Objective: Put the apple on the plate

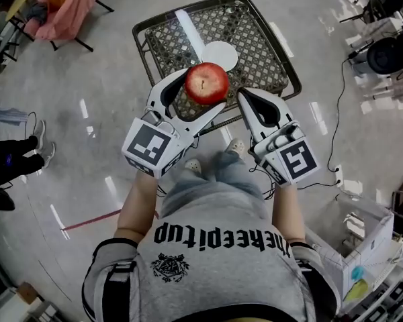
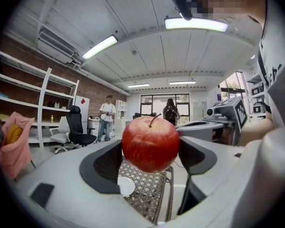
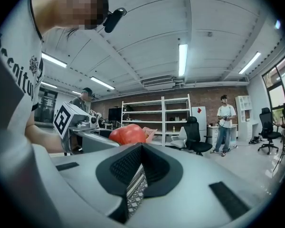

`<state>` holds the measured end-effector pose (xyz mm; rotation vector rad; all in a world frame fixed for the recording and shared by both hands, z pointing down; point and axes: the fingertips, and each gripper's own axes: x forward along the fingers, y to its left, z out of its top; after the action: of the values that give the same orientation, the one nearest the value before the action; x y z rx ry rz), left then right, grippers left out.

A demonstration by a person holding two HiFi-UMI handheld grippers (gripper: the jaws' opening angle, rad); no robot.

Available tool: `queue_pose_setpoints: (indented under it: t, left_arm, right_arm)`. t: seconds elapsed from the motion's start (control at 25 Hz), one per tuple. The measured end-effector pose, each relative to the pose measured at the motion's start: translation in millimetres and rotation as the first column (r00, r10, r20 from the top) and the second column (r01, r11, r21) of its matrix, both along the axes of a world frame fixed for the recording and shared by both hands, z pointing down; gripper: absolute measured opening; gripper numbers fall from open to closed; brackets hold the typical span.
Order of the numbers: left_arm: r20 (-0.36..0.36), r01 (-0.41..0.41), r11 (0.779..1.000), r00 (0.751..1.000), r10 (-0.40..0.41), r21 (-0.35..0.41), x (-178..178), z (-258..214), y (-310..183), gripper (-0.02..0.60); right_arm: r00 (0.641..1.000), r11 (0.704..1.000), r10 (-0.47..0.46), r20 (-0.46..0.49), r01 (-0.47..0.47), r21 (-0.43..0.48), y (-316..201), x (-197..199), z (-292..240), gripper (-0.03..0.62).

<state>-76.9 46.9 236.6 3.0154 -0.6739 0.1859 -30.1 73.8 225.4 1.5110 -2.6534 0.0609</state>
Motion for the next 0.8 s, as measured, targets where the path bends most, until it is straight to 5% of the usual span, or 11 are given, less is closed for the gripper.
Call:
queue_pose_setpoints:
  t: [0.8]
  left_arm:
    - [0.014,0.179,0.984,0.984,-0.179,-0.017,78.1,11.4,-44.2,0.402]
  right_arm:
    - [0.982,0.982,-0.186,0.018,0.187,-0.025,-56.7,79.7,11.0,0.002]
